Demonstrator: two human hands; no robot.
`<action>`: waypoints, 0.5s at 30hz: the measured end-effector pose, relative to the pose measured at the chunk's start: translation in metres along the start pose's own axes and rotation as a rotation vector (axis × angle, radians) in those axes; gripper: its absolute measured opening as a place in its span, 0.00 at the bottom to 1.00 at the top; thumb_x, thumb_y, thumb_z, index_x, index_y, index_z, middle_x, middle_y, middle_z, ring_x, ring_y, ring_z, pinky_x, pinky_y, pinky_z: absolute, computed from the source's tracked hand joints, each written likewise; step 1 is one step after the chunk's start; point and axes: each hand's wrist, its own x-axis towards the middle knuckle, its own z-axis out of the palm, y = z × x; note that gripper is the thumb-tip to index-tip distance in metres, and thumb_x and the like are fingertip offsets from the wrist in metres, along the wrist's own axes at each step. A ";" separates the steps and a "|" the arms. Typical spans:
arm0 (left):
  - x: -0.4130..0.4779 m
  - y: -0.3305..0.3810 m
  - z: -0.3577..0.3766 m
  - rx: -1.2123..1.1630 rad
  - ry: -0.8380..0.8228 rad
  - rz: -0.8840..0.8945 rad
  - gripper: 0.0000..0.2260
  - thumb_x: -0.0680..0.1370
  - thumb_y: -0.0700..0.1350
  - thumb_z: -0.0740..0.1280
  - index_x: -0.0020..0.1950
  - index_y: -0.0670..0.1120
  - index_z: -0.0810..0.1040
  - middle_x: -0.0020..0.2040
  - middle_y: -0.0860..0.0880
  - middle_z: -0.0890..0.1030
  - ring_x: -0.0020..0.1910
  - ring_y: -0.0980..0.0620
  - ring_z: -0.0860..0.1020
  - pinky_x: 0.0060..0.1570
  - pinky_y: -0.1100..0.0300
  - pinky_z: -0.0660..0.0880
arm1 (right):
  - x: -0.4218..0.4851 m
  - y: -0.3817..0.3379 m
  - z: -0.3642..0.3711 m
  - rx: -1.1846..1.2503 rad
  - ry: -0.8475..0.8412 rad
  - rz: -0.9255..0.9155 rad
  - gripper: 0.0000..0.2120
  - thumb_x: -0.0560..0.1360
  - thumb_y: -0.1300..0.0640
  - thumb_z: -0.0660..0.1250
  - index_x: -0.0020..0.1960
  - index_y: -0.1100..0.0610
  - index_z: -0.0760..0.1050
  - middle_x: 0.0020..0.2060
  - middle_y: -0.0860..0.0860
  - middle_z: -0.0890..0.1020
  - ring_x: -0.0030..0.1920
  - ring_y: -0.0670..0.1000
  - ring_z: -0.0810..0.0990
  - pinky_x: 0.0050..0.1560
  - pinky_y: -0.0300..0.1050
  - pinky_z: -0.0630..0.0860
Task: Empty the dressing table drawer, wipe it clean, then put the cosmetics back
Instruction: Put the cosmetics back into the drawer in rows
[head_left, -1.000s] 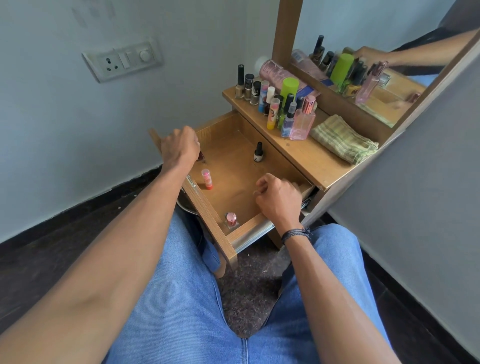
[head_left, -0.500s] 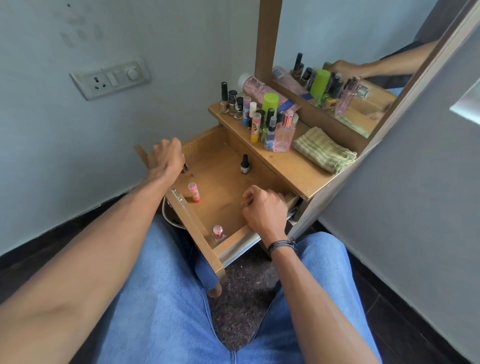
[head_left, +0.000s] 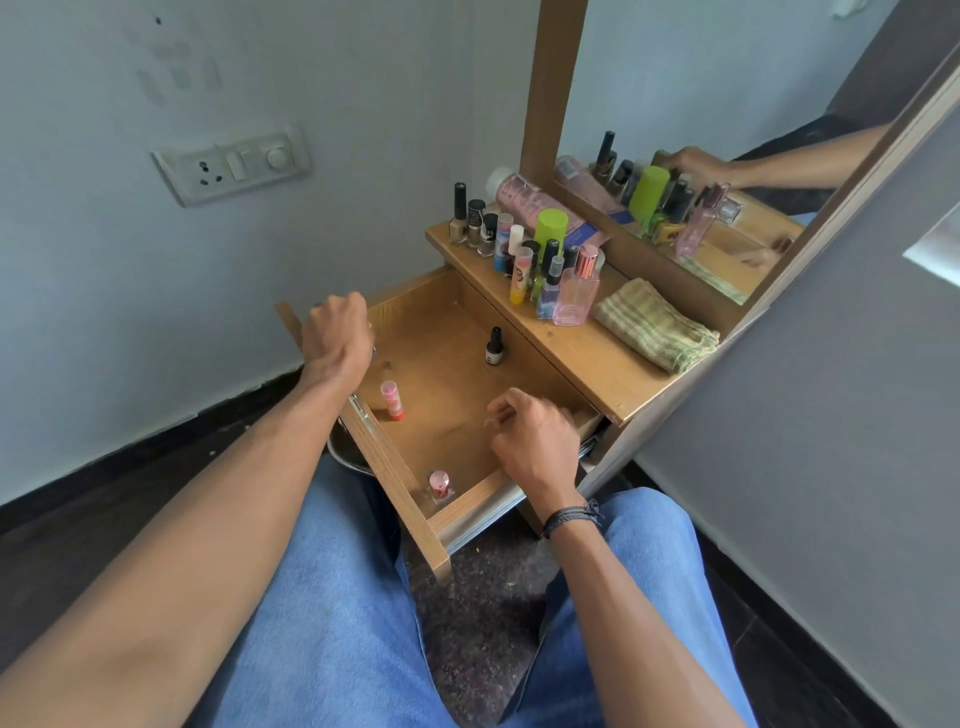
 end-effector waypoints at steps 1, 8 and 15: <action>0.000 -0.001 0.001 -0.031 0.006 -0.009 0.07 0.80 0.41 0.71 0.49 0.37 0.83 0.46 0.37 0.85 0.46 0.37 0.84 0.42 0.48 0.82 | 0.000 -0.002 -0.005 0.085 0.015 -0.006 0.05 0.74 0.58 0.71 0.47 0.48 0.81 0.41 0.42 0.84 0.43 0.45 0.82 0.47 0.47 0.81; 0.000 -0.006 0.003 -0.379 0.121 -0.065 0.11 0.82 0.45 0.67 0.61 0.40 0.79 0.56 0.42 0.82 0.51 0.42 0.83 0.45 0.50 0.82 | 0.047 -0.012 -0.075 0.458 0.625 -0.011 0.06 0.76 0.64 0.70 0.53 0.58 0.79 0.49 0.49 0.79 0.41 0.39 0.77 0.42 0.41 0.80; 0.003 -0.024 0.003 -0.763 0.281 -0.221 0.14 0.76 0.29 0.63 0.55 0.46 0.77 0.58 0.48 0.80 0.56 0.47 0.78 0.53 0.55 0.77 | 0.094 0.011 -0.091 0.465 0.255 0.202 0.33 0.70 0.60 0.77 0.72 0.51 0.71 0.62 0.50 0.75 0.53 0.43 0.78 0.54 0.37 0.78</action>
